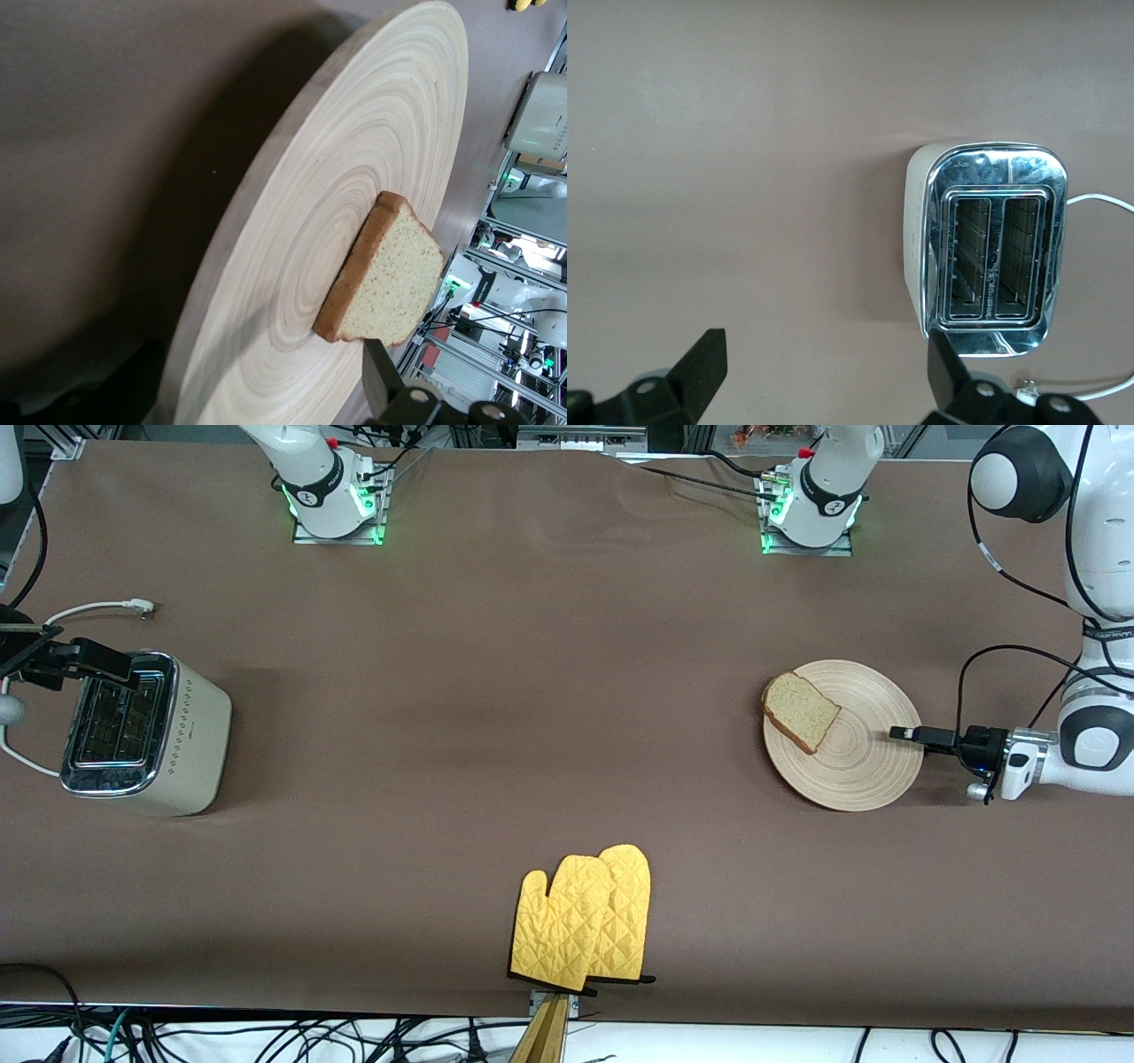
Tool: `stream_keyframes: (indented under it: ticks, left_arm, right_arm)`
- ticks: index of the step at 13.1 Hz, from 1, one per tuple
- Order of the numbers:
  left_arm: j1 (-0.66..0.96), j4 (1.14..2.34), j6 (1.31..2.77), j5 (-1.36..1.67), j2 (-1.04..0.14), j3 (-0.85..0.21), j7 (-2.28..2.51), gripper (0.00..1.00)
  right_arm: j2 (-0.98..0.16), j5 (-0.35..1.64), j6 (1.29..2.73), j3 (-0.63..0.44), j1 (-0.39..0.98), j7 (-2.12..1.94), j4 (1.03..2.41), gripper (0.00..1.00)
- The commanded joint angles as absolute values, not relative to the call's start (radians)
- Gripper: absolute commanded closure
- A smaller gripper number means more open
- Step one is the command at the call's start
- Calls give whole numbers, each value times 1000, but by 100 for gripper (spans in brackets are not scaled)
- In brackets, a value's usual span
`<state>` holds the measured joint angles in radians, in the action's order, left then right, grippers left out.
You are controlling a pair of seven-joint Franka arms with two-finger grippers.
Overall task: Move plate and put bread in toaster
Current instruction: 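Reach the left gripper to the wooden plate's rim, then push the wooden plate with the left gripper toward the toaster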
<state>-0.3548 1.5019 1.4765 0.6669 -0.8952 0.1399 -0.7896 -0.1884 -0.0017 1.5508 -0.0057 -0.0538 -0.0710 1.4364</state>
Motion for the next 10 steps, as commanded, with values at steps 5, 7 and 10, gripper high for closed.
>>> stream_keyframes:
  ticks: [5,7,10]
  left_arm:
    - [-327,1634,1614,723,-894,92,-825,92]
    - [-327,1634,1614,721,-899,92,-825,100]
    - [-327,1634,1612,712,-899,92,-831,100]
  right_arm:
    - [-190,12,1548,-6,-55,-55,1425,0]
    - [-190,12,1548,-6,-55,-55,1425,0]
    - [-190,12,1548,-6,-55,-55,1425,0]
